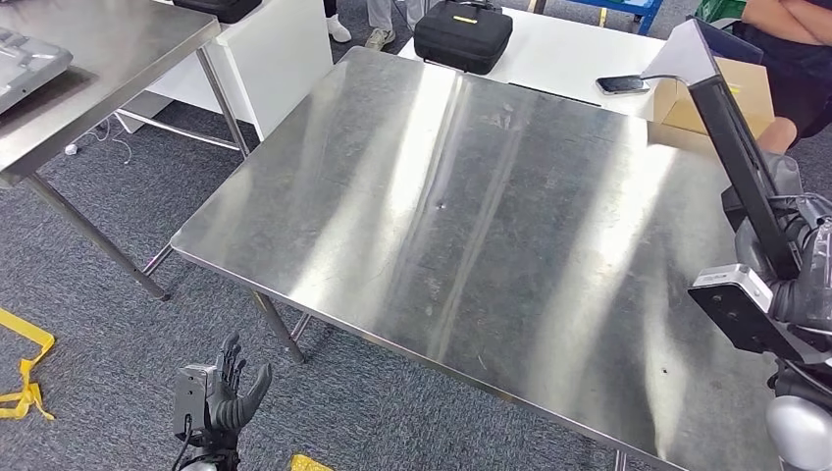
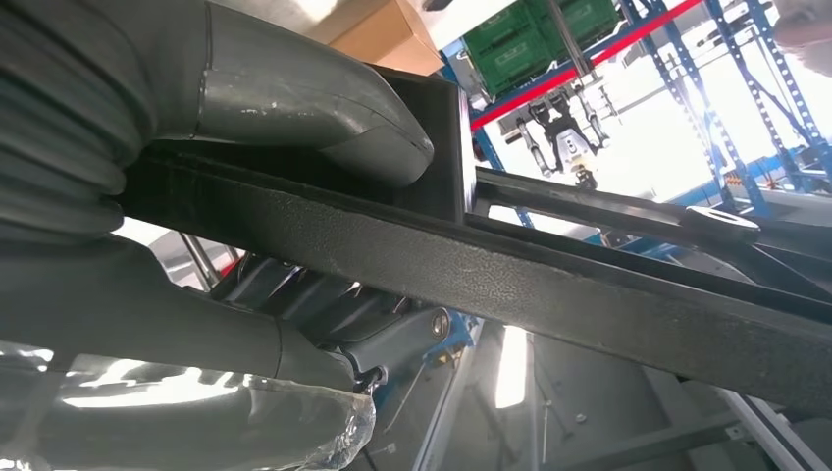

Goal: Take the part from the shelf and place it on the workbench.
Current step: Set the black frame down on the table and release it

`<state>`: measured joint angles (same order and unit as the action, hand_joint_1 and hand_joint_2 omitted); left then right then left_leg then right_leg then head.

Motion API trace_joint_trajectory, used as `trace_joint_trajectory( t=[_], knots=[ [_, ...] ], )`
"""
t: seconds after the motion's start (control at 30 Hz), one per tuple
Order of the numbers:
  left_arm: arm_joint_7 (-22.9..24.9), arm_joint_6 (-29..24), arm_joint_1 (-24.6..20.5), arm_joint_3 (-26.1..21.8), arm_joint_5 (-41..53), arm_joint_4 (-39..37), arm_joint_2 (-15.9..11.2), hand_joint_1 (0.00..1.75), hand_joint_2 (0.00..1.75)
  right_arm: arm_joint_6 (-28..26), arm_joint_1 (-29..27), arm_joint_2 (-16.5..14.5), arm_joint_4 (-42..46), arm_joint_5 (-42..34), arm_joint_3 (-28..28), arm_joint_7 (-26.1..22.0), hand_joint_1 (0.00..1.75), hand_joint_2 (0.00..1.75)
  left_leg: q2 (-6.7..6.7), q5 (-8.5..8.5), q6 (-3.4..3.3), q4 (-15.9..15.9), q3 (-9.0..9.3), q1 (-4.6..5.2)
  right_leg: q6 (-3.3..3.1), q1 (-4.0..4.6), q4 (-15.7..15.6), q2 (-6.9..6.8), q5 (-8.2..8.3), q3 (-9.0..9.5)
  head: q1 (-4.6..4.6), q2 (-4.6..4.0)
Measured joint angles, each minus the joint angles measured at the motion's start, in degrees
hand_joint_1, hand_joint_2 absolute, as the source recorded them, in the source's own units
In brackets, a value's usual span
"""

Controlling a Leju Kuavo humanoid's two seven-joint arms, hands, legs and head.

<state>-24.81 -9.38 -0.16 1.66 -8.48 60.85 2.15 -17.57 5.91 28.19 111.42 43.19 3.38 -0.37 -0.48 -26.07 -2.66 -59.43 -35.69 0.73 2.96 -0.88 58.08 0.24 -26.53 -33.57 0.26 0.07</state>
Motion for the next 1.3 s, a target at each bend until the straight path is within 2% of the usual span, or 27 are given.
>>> trace_joint_trajectory(
  t=[0.23,0.4,0.5,0.6,0.67,0.73,0.77,0.8,0.9,0.93,0.97,1.0,1.03,1.07,1.1,1.17,1.2,1.23,1.27,1.3],
  knots=[
    [-0.1,0.1,0.0,0.0,0.2,-0.1,0.1,0.0,1.75,0.1,-0.7,0.0,0.4,0.9,0.1,0.1,1.75,1.75,0.0,0.0,0.0,0.0,0.0,0.01,0.0,-0.01,0.0,0.0,0.0,0.01,0.01,0.0],
    [-0.3,-0.2,0.0,0.0,1.2,-0.2,0.1,0.0,1.75,0.1,-1.2,0.0,0.5,3.9,0.1,0.9,1.75,1.75,-0.02,-0.21,-0.38,-0.2,-0.02,0.33,0.42,-0.3,-0.1,0.0,0.02,0.08,0.0,0.0],
    [-0.4,-0.2,-0.1,0.0,1.2,-0.3,0.0,0.0,1.75,0.1,-1.3,-0.1,0.5,5.2,0.0,1.4,1.75,1.75,-0.09,-0.31,-0.8,-0.2,-0.06,0.63,0.76,-0.53,-0.2,-0.1,0.05,0.16,-0.02,0.0],
    [-0.4,-0.1,-0.3,0.0,1.3,-0.3,0.1,0.0,1.75,0.1,-1.5,-0.1,0.9,5.6,0.0,1.6,1.75,1.75,-0.42,0.18,-1.69,1.0,0.76,0.35,1.22,-0.66,0.2,-0.36,-0.48,0.17,-0.01,0.0],
    [-0.5,0.0,-0.5,0.0,1.3,-0.4,0.1,0.0,1.75,0.0,-1.7,-0.1,1.1,5.8,0.1,1.7,1.75,1.75,-0.78,0.56,-2.16,1.8,1.56,-0.07,0.92,-0.69,4.8,-0.37,-2.7,-1.88,0.11,0.0],
    [-0.6,0.1,-0.7,0.0,1.4,-0.7,0.2,0.0,1.75,0.0,-2.0,-0.1,1.1,6.0,0.1,1.7,1.75,1.75,-1.39,0.58,-2.27,1.9,1.66,-0.09,0.63,-0.65,12.5,-0.33,-5.62,-5.72,0.13,0.0],
    [-0.6,0.1,-0.7,0.0,1.4,-0.8,0.2,0.0,1.75,0.0,-2.1,-0.1,1.1,6.1,0.1,1.8,1.75,1.75,-1.66,0.57,-2.28,1.9,1.65,-0.08,0.65,-0.64,15.3,-0.32,-6.48,-7.17,0.1,0.0],
    [-0.6,0.2,-0.7,0.0,1.4,-0.9,0.2,0.0,1.75,0.0,-2.3,-0.2,1.1,6.1,0.1,1.8,1.75,1.75,-1.87,0.57,-2.27,1.9,1.63,-0.07,0.72,-0.65,16.9,-0.32,-6.89,-8.04,0.08,0.0],
    [-0.6,0.2,-0.7,0.0,1.4,-0.9,0.2,0.0,1.75,0.0,-2.4,-0.2,1.1,6.2,0.1,1.9,1.75,1.75,-1.98,0.57,-2.26,1.9,1.63,-0.07,0.8,-0.65,17.4,-0.32,-6.94,-8.32,0.09,0.0],
    [-0.6,0.2,-0.7,0.0,1.4,-1.0,0.2,0.0,1.75,0.0,-2.5,-0.2,1.1,6.3,0.1,1.9,1.75,1.75,-2.25,0.54,-2.22,1.9,1.66,-0.11,1.08,-0.7,16.5,-0.32,-6.43,-7.97,0.1,0.0],
    [-0.7,0.2,-0.7,0.0,1.4,-1.1,0.2,0.0,1.75,0.0,-2.6,-0.2,1.2,6.4,0.1,2.0,1.75,1.75,-2.9,0.4,-1.94,1.7,1.7,-0.24,1.75,-0.98,12.2,0.4,-4.7,-5.92,0.13,0.0],
    [-0.7,0.2,-0.7,0.0,1.4,-1.2,0.2,0.0,1.75,0.0,-2.8,-0.2,1.4,6.7,0.2,2.1,1.75,1.75,-3.91,0.26,-1.4,1.5,1.63,-0.32,1.94,-0.99,7.9,0.79,-3.01,-3.71,0.12,0.0],
    [-0.8,0.2,-0.8,0.0,1.5,-1.4,0.3,0.0,1.75,0.0,-3.0,-0.2,1.6,6.9,0.3,2.2,1.75,1.75,-5.01,0.14,-0.79,1.3,1.56,-0.41,2.05,-1.02,3.5,1.05,-1.33,-1.47,0.1,0.0],
    [-0.8,0.2,-0.8,0.0,1.6,-1.4,0.2,0.0,1.75,0.1,-3.1,-0.2,1.8,7.1,0.4,2.3,1.75,1.75,-5.6,-0.1,-0.13,1.0,1.39,-0.49,1.74,-1.21,0.0,1.17,-0.1,0.45,0.09,0.0],
    [-0.8,0.2,-0.8,0.0,1.7,-1.4,0.2,0.0,1.75,0.1,-3.2,-0.2,2.0,7.2,0.4,2.4,1.75,1.75,-5.06,-0.49,0.39,0.5,1.0,-0.41,0.89,-1.14,-0.1,0.46,-0.17,0.74,0.0,0.0],
    [-0.8,0.2,-0.9,0.0,1.8,-1.5,0.2,0.0,1.75,0.1,-3.3,-0.2,2.2,7.2,0.5,2.4,1.75,1.75,-2.15,-2.8,1.04,-3.6,-1.04,-0.47,-0.2,-1.39,-0.2,-0.57,-0.3,1.05,-0.25,0.0],
    [-0.8,0.2,-1.0,0.0,1.8,-1.5,0.2,0.0,1.75,0.1,-3.4,-0.2,2.3,7.2,0.5,2.4,1.75,1.75,-0.78,-4.5,1.32,-7.3,-2.92,-0.53,-0.59,-1.26,-0.2,-1.09,-0.44,1.15,-0.38,0.0],
    [-0.8,0.2,-1.0,0.0,1.8,-1.5,0.3,0.0,1.75,0.1,-3.4,-0.2,2.3,7.2,0.5,2.4,1.75,1.75,-0.14,-6.06,1.53,-11.3,-5.09,-0.71,-0.87,-1.14,-0.2,-1.65,-0.52,1.21,-0.45,0.0],
    [-0.8,0.2,-1.0,0.0,1.8,-1.6,0.3,0.0,1.75,0.1,-3.4,-0.2,2.3,7.2,0.5,2.4,1.75,1.75,0.12,-6.92,1.68,-14.5,-6.96,-0.87,-0.99,-1.05,-0.2,-2.2,-0.62,1.26,-0.45,0.0],
    [-0.8,0.2,-1.0,0.0,1.8,-1.7,0.3,0.0,1.75,0.1,-3.5,-0.3,2.3,7.3,0.5,2.4,1.75,1.75,0.24,-6.73,1.77,-15.8,-7.98,-1.01,-1.07,-1.0,-0.2,-2.74,-0.72,1.35,-0.48,0.0]
  ],
)
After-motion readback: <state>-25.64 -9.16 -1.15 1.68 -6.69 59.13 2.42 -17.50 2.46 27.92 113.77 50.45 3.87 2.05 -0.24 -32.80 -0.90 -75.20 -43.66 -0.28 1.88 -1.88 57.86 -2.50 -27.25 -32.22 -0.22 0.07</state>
